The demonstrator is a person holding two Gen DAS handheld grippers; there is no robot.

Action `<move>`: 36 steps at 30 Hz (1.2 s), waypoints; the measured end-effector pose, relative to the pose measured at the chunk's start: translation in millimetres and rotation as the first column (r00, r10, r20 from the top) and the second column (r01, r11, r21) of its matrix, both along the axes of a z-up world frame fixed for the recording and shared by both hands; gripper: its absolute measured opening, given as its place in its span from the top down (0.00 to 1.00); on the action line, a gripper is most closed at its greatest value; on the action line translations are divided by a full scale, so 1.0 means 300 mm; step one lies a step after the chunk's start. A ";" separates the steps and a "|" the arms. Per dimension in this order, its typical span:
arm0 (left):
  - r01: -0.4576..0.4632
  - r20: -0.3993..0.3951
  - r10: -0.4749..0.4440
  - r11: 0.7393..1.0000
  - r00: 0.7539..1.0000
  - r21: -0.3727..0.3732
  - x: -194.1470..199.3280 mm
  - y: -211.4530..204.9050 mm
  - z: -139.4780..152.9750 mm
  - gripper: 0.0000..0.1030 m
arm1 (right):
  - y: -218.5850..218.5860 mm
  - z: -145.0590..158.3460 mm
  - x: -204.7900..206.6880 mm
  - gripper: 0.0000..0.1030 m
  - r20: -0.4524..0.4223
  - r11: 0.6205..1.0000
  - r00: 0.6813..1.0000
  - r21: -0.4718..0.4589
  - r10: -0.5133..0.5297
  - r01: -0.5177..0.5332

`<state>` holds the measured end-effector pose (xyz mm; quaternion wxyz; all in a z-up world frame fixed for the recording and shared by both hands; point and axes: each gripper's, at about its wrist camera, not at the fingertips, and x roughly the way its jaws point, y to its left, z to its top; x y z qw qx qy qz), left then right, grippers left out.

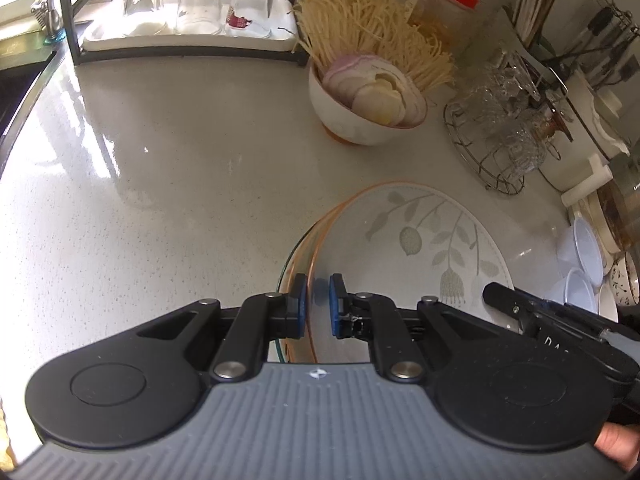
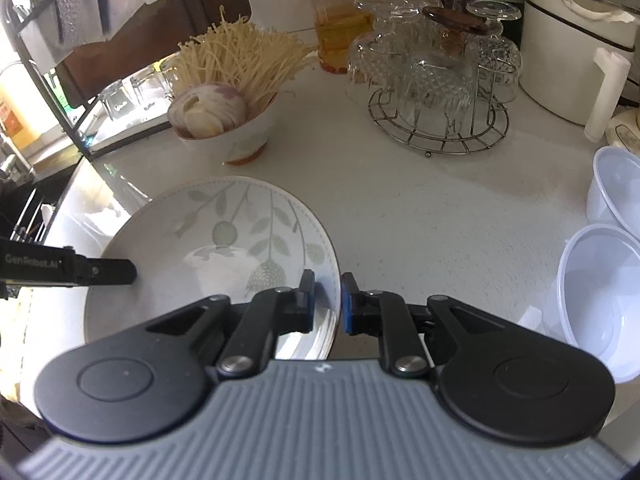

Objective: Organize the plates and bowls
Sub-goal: 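Carry the held leaf bowl across the counter with both grippers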

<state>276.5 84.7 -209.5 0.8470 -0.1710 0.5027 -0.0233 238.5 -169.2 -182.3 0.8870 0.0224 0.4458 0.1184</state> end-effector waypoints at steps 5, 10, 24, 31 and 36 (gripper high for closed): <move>0.000 -0.010 0.000 1.000 1.000 -0.002 -0.006 -0.003 0.002 0.87 | -0.002 0.000 -0.009 0.83 0.000 1.000 1.000 0.000 0.002 -0.002; -0.017 -0.025 0.016 0.998 1.000 -0.056 -0.009 0.019 0.002 0.81 | 0.002 -0.010 -0.010 0.83 -0.010 1.000 1.000 0.012 -0.008 0.008; -0.001 -0.035 -0.002 0.995 0.999 -0.103 -0.074 0.072 0.037 0.75 | 0.017 -0.019 -0.003 0.83 -0.014 0.998 0.998 0.036 -0.058 0.058; 0.016 0.010 -0.015 0.994 1.000 -0.107 -0.110 0.088 0.101 0.72 | 0.013 0.001 -0.008 0.83 -0.019 0.991 0.992 0.051 -0.123 0.124; 0.034 0.076 -0.028 0.997 0.997 -0.076 -0.141 0.081 0.189 0.72 | -0.003 0.052 -0.023 0.82 0.006 0.982 0.986 0.092 -0.167 0.165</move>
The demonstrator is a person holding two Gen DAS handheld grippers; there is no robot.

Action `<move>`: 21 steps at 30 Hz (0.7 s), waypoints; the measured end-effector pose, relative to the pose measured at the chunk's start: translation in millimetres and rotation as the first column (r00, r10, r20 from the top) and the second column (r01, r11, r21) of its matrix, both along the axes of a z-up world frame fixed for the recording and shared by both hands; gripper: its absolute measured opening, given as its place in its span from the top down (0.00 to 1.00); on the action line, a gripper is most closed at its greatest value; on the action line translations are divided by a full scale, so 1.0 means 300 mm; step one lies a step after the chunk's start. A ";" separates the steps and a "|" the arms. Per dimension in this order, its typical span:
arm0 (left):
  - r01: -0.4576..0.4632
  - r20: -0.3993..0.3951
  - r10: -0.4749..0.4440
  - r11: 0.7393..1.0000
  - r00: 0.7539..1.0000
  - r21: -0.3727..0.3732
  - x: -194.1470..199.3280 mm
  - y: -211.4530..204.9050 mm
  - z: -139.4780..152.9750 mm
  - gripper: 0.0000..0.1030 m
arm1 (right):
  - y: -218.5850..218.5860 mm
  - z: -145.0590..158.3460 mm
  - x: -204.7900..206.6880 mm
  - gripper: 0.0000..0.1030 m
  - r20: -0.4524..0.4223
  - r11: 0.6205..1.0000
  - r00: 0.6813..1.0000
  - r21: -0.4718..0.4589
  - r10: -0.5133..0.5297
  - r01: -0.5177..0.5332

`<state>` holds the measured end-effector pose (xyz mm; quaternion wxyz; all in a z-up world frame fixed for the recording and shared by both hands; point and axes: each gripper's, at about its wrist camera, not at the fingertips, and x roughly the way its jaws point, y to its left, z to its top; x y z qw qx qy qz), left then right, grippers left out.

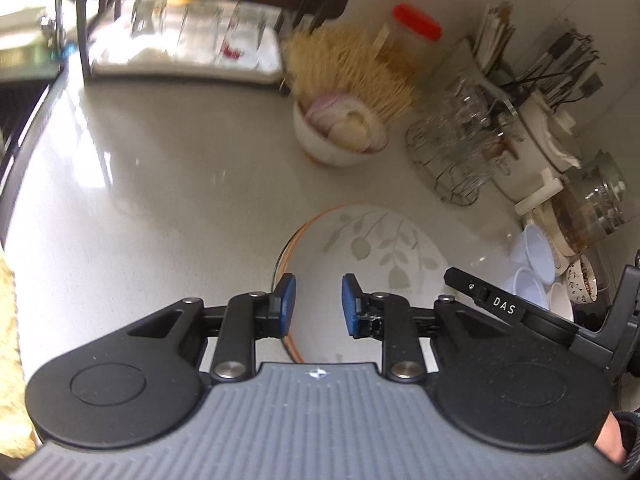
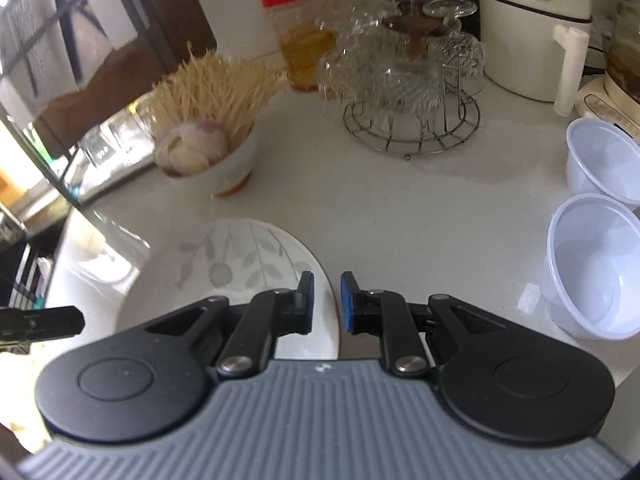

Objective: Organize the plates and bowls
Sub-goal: 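Carry the held leaf bowl across the counter with both grippers, then lower the leaf bowl onto the counter and open both grippers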

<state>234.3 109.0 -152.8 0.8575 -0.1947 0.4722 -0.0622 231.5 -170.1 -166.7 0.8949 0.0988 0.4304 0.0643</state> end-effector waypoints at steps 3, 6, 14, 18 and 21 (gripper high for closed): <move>0.007 0.035 -0.006 0.999 0.999 -0.031 -0.016 -0.004 0.060 0.72 | 0.001 0.049 -0.022 0.82 0.025 1.000 1.000 0.008 0.007 -0.008; 0.017 0.080 -0.015 1.000 0.997 -0.022 -0.036 -0.023 0.127 0.72 | 0.010 0.114 -0.054 0.82 0.063 1.000 0.998 0.008 0.028 -0.029; 0.025 0.168 -0.024 1.000 0.985 -0.003 -0.127 -0.066 0.272 0.72 | 0.013 0.307 -0.165 0.82 0.154 0.996 0.985 0.014 0.082 -0.085; 0.029 0.198 -0.032 0.999 0.980 0.021 -0.187 -0.090 0.329 0.72 | 0.006 0.383 -0.231 0.82 0.196 0.995 0.977 0.023 0.089 -0.095; 0.024 0.214 -0.034 0.999 0.976 0.047 -0.229 -0.108 0.349 0.72 | -0.008 0.424 -0.276 0.82 0.219 0.995 0.971 0.019 0.091 -0.098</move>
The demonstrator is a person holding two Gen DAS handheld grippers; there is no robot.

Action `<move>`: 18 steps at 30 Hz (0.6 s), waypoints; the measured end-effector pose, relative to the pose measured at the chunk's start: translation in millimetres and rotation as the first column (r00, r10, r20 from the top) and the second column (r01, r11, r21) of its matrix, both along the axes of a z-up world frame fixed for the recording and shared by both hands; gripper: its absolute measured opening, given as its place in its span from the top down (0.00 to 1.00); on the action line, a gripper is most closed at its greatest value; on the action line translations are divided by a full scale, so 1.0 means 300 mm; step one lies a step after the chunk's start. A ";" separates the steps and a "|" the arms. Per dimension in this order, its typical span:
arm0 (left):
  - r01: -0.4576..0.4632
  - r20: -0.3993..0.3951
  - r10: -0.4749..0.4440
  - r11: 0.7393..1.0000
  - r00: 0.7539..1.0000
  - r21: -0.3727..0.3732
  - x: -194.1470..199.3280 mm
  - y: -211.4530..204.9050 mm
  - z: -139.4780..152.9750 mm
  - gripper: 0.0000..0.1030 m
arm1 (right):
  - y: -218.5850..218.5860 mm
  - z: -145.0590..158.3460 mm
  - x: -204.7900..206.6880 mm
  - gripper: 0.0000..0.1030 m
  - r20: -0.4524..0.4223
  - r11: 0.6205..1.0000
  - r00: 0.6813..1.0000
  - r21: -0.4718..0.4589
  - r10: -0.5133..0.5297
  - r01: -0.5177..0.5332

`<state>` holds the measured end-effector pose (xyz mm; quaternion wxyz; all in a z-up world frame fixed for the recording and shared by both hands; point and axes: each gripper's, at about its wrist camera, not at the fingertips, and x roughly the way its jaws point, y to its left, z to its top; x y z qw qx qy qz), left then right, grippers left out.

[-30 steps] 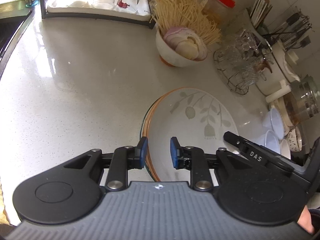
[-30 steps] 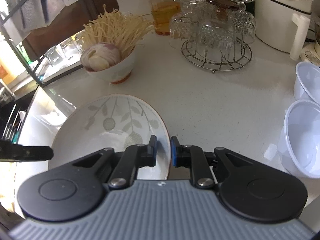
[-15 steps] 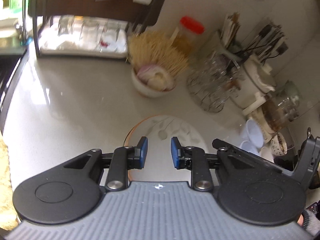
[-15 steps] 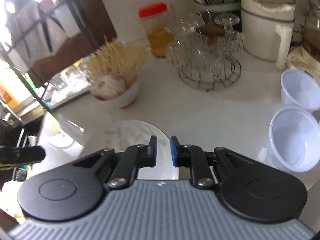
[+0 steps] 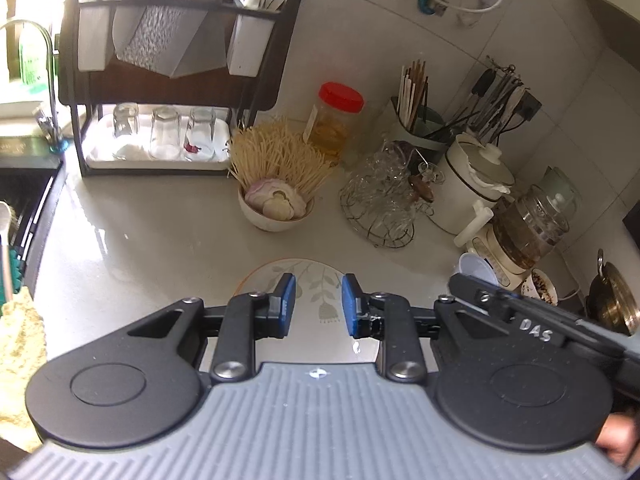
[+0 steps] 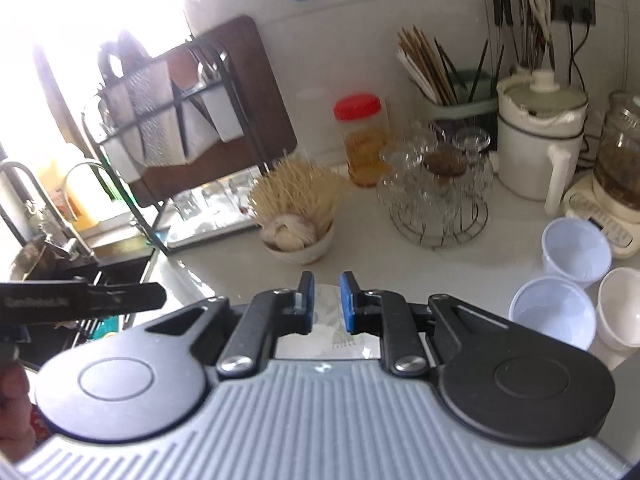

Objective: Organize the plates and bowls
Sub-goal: 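Lower the leaf bowl onto the counter and open both grippers, then move both open grippers to the rim of a light blue plastic bowl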

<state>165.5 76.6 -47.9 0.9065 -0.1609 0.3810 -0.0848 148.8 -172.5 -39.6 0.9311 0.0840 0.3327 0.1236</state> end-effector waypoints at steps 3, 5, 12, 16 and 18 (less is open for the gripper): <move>0.002 -0.004 -0.002 1.000 1.000 -0.006 -0.030 -0.022 0.005 0.72 | -0.026 0.019 -0.038 0.82 0.020 1.000 1.000 -0.008 0.007 -0.007; -0.008 -0.003 0.008 1.000 1.000 -0.003 -0.051 -0.043 0.008 0.72 | -0.053 0.026 -0.057 0.82 0.035 1.000 0.999 -0.028 0.014 -0.013; -0.068 0.010 0.068 0.998 0.998 -0.013 -0.146 -0.149 0.019 0.65 | -0.198 0.035 -0.129 0.61 0.059 0.999 0.997 -0.028 0.047 -0.046; -0.098 0.007 0.099 0.995 0.995 -0.020 -0.210 -0.223 0.010 0.58 | -0.288 0.035 -0.170 0.61 0.074 0.999 0.996 -0.027 0.047 -0.045; -0.106 -0.003 0.106 0.994 0.994 -0.021 -0.235 -0.265 -0.002 0.56 | -0.332 0.031 -0.189 0.61 0.071 0.999 0.996 -0.029 0.045 -0.043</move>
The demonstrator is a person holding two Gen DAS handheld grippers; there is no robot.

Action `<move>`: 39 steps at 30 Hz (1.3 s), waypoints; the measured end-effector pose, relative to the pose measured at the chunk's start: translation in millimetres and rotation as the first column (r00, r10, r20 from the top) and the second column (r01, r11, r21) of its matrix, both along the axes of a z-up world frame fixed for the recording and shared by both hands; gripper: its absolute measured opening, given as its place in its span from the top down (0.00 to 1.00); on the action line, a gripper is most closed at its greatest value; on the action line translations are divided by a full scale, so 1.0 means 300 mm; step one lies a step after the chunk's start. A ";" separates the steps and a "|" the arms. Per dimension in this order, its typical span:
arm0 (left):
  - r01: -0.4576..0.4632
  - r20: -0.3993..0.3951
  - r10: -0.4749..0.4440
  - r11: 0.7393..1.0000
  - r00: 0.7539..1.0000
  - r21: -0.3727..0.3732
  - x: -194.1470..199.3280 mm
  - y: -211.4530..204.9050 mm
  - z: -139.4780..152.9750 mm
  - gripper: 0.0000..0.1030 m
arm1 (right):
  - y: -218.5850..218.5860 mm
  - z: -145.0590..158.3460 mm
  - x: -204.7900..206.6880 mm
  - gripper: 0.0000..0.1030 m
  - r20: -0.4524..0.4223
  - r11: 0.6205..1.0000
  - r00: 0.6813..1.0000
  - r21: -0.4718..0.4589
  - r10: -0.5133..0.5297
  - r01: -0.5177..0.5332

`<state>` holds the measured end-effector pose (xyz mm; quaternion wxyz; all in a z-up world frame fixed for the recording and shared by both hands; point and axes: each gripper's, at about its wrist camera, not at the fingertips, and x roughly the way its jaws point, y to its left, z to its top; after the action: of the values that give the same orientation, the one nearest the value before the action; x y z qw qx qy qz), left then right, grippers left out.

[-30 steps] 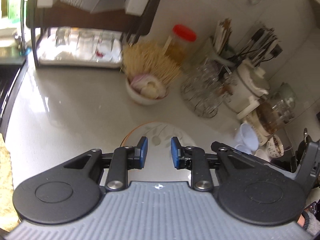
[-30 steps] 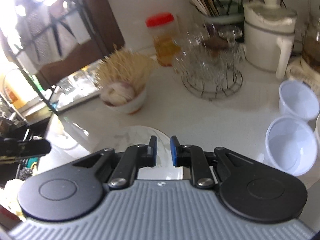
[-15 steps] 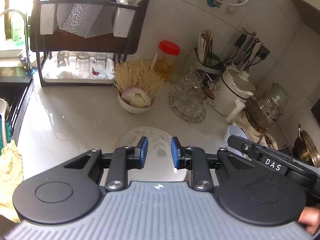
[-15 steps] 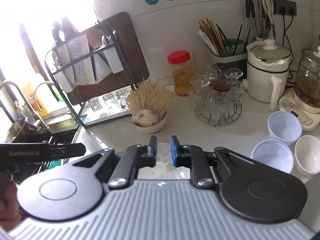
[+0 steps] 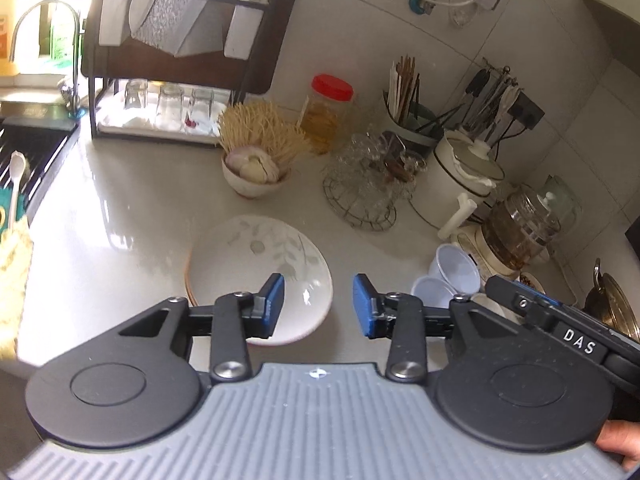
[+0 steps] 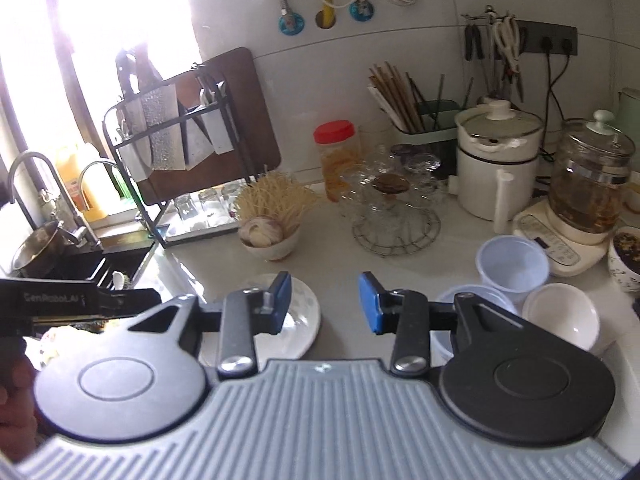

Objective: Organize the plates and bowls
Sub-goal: 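Move both open grippers to the rim of a light blue plastic bowl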

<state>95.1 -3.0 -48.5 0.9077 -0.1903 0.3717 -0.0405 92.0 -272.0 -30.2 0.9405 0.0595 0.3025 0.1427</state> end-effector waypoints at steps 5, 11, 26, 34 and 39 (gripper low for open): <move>0.001 -0.031 -0.001 1.000 1.000 -0.001 -0.038 -0.099 -0.031 0.48 | -0.090 -0.027 -0.044 0.61 -0.024 1.000 1.000 -0.003 -0.008 0.007; 0.037 -0.067 -0.036 0.999 0.997 0.019 -0.040 -0.216 -0.063 0.48 | -0.181 -0.070 -0.083 0.38 -0.048 0.999 0.997 -0.004 -0.052 0.052; 0.126 -0.154 -0.115 0.990 0.981 0.063 0.185 -0.390 -0.148 0.21 | -0.378 -0.203 0.004 0.10 -0.190 0.971 0.957 0.054 -0.220 0.234; 0.210 -0.195 -0.199 0.977 0.960 0.036 0.362 -0.466 -0.247 0.21 | -0.427 -0.288 0.084 0.10 -0.292 0.943 0.917 0.109 -0.272 0.314; 0.265 -0.228 -0.256 0.964 0.939 0.009 0.471 -0.507 -0.320 0.23 | -0.437 -0.347 0.141 0.11 -0.340 0.923 0.889 0.122 -0.307 0.366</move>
<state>236.4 -155.2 -144.4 0.8500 -0.1250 0.4947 -0.1310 134.1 -403.2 -134.3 0.8811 0.2192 0.4189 -0.0072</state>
